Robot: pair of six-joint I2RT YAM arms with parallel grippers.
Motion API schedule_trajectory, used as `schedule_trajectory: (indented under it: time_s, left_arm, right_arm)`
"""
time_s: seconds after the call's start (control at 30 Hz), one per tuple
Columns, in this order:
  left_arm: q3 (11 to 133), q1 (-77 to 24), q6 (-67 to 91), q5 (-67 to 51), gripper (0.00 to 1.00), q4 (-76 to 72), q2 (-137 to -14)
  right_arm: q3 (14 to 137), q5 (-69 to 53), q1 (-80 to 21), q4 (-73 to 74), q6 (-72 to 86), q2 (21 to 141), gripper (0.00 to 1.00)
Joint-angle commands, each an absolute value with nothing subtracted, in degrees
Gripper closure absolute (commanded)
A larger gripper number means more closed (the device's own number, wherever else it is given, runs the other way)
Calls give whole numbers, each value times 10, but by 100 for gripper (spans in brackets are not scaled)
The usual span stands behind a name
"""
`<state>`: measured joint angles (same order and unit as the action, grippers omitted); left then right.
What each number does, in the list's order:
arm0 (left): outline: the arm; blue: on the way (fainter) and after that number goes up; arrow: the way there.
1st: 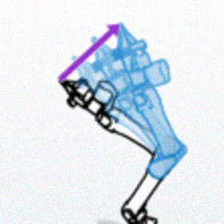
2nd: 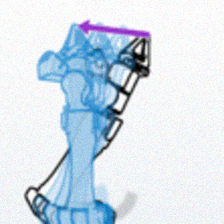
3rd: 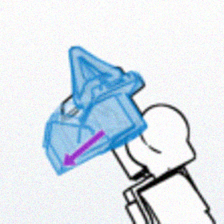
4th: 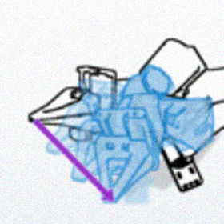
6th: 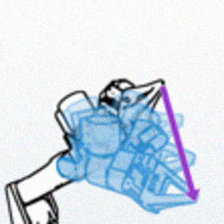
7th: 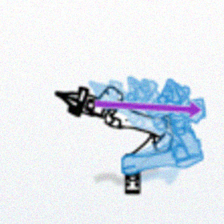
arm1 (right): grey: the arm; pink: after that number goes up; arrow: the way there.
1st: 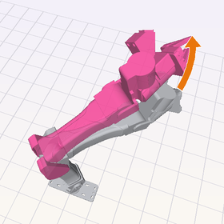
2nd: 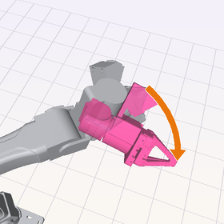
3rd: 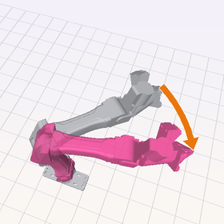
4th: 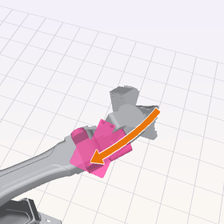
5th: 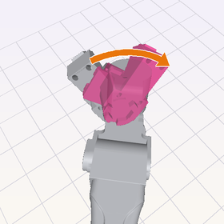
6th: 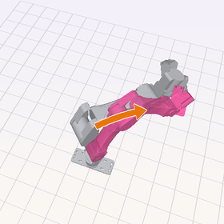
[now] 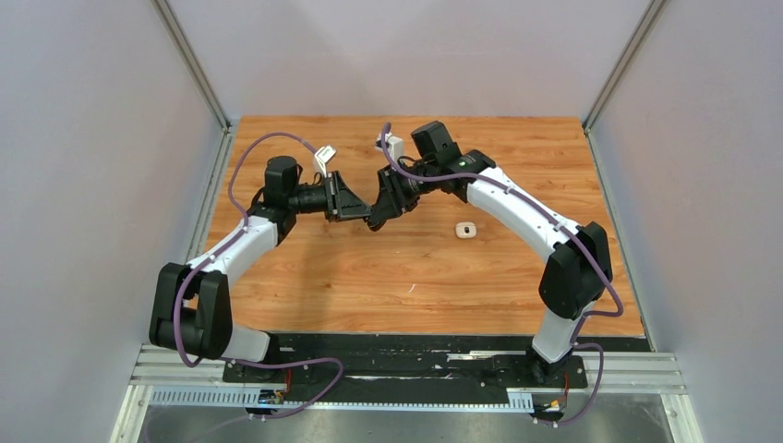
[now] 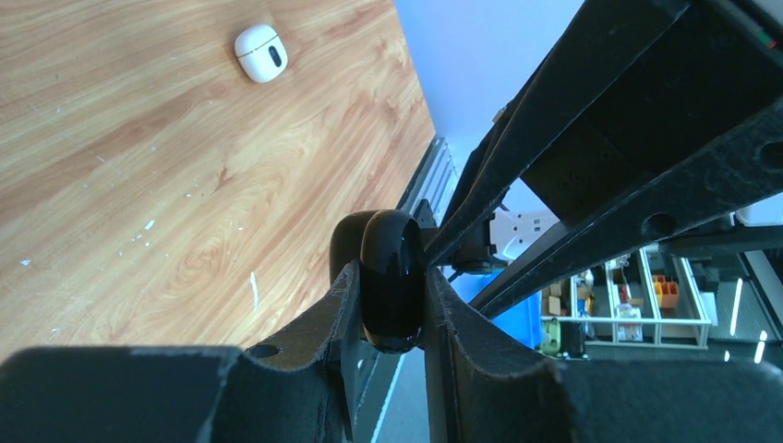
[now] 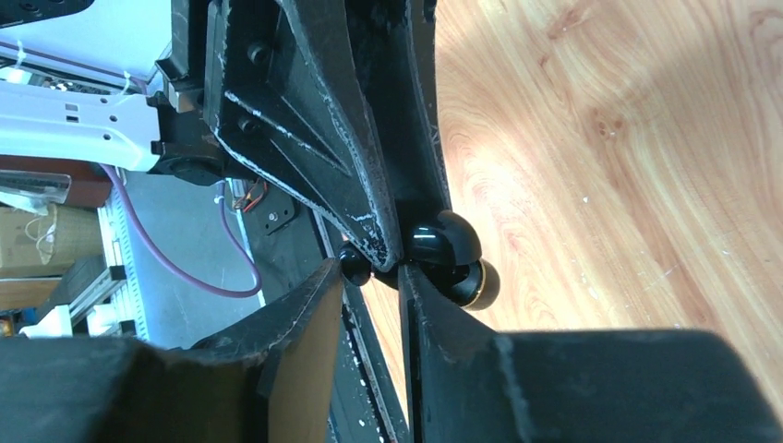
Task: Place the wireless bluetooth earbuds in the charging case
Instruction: Insert the left earbud into the left side groove of the charging case.
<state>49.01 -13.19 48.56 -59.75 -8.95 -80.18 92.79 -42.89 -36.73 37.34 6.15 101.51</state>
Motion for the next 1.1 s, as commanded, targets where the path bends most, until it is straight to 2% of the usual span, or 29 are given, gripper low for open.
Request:
schedule_trajectory:
  time_s: [0.0, 0.33, 0.47, 0.6, 0.8, 0.93, 1.0, 1.07]
  left_arm:
    - [492, -148, 492, -665, 100, -94, -795]
    - [499, -148, 494, -663, 100, -96, -802]
    - [503, -148, 468, -657, 100, -64, -798]
    - [509, -148, 453, -654, 100, -41, -803]
    - [526, -148, 448, -647, 100, -23, -815]
    - [534, -148, 453, -644, 100, -15, -824]
    - [536, -148, 457, -647, 100, -17, -828]
    - [538, -148, 457, -649, 100, -18, -829]
  right_arm:
    - [956, -342, -354, 352, 44, 1008, 68]
    - [961, -325, -355, 363, -23, 994, 64]
    - [965, -375, -354, 360, -51, 967, 62]
    - [942, -427, -356, 355, -90, 928, 63]
    - [901, -351, -407, 348, -132, 904, 60]
    - [851, -244, -489, 337, -246, 874, 45]
    - [846, -224, -496, 332, -245, 871, 34]
    - [852, -208, -497, 330, -236, 878, 29]
